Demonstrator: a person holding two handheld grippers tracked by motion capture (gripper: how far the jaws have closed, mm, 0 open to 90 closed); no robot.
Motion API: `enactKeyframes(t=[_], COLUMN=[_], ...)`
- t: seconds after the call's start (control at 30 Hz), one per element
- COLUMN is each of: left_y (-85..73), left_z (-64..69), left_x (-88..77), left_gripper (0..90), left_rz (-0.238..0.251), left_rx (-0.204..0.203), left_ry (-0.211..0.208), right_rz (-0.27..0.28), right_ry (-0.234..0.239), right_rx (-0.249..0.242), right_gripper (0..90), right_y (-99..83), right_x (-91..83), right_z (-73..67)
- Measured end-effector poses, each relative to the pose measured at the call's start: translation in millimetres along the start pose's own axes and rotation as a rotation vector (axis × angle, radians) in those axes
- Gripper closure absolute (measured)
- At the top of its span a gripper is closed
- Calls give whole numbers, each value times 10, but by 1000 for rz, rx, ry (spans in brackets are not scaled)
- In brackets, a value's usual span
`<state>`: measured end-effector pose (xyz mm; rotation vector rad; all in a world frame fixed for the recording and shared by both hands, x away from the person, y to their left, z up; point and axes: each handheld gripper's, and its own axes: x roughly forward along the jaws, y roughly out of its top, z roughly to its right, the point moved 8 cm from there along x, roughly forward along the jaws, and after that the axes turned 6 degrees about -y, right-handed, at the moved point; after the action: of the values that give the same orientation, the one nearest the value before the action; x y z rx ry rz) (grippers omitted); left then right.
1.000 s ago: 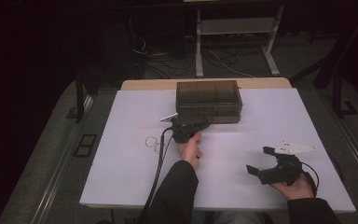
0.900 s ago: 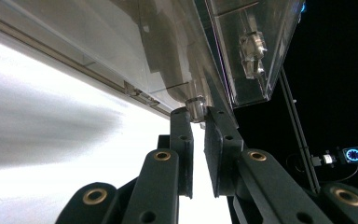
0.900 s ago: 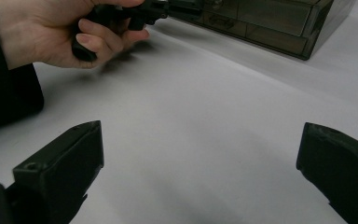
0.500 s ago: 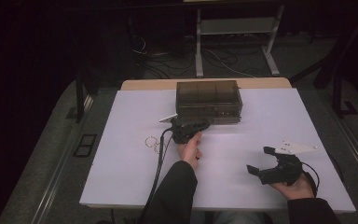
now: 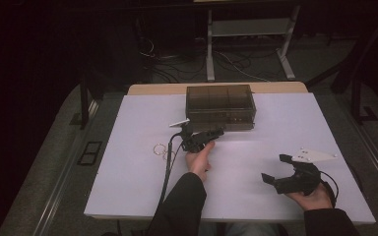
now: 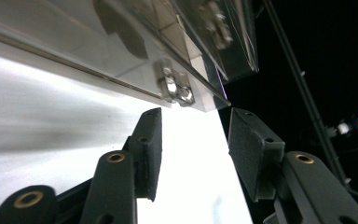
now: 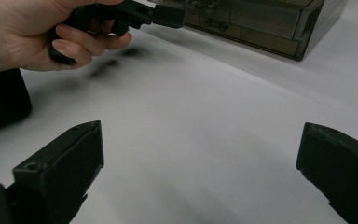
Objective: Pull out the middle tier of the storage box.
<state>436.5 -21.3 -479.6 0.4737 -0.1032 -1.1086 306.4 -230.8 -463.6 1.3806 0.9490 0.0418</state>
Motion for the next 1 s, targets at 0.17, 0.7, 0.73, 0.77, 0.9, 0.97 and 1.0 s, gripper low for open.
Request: enactKeyframes(t=[0.17,0.7,0.73,0.77,0.9,0.97,1.0], left_y=[6,45,48,53,60,48,49], left_z=[65,270,280,292,359,388,405], left_x=[-39,-80,-75,-73,-59,-44,-36], left_gripper=[460,255,240,229,163,125,118], left_rz=[-8,-101,-108,-118,-175,-219,-221], left_rx=[45,242,252,269,343,390,398], left_ry=[9,69,76,85,122,152,162], right_rz=[3,23,22,19,27,23,23], right_ry=[0,0,1,1,0,1,2], right_rx=[1,12,11,10,10,5,5], right_gripper=[0,0,0,0,0,0,0], right_y=[1,15,14,12,18,17,18], right_x=[-7,-51,-53,-56,-59,-63,-63], right_z=[3,11,13,14,6,3,-1])
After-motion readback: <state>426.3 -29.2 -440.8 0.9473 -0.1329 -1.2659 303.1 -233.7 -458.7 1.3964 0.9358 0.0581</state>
